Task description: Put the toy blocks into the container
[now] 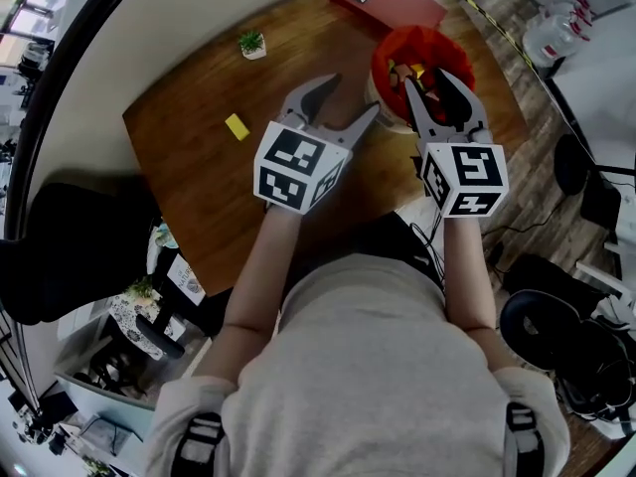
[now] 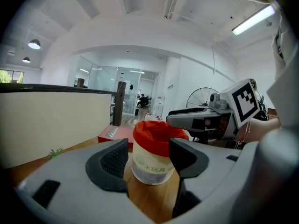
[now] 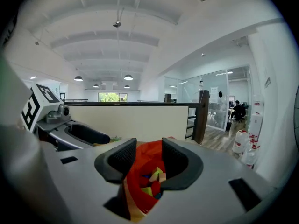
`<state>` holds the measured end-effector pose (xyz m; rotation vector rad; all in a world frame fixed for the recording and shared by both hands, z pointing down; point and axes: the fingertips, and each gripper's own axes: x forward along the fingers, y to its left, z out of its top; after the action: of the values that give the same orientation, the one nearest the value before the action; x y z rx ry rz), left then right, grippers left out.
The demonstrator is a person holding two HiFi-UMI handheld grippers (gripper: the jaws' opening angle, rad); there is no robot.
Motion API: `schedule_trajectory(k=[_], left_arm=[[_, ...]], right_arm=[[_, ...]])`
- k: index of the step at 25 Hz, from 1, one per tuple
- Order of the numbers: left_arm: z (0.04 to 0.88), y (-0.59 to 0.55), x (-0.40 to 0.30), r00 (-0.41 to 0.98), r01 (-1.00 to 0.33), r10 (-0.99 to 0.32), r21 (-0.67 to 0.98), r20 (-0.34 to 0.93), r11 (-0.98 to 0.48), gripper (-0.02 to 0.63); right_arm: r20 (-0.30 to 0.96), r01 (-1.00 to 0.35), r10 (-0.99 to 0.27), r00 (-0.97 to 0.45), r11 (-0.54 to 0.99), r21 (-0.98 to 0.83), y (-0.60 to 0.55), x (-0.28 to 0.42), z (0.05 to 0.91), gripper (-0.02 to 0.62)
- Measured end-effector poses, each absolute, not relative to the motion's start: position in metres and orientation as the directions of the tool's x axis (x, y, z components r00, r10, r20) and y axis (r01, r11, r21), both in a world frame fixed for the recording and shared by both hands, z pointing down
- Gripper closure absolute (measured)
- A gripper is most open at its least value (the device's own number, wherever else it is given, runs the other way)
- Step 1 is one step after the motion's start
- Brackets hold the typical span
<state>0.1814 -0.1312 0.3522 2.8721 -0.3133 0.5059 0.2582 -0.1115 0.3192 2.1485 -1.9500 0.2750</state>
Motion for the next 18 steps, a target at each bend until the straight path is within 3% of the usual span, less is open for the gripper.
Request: schedule_trajectory(k=[18], left_arm=[[0.364,-0.181,0.068,0.812,-0.529,-0.435,0.177,0.388,-0.83,0.336]], right_arm=[[0.34,-0.957,-0.905,-0.257,0.286,0.038,-0.18,0.127,0.339,0.431]])
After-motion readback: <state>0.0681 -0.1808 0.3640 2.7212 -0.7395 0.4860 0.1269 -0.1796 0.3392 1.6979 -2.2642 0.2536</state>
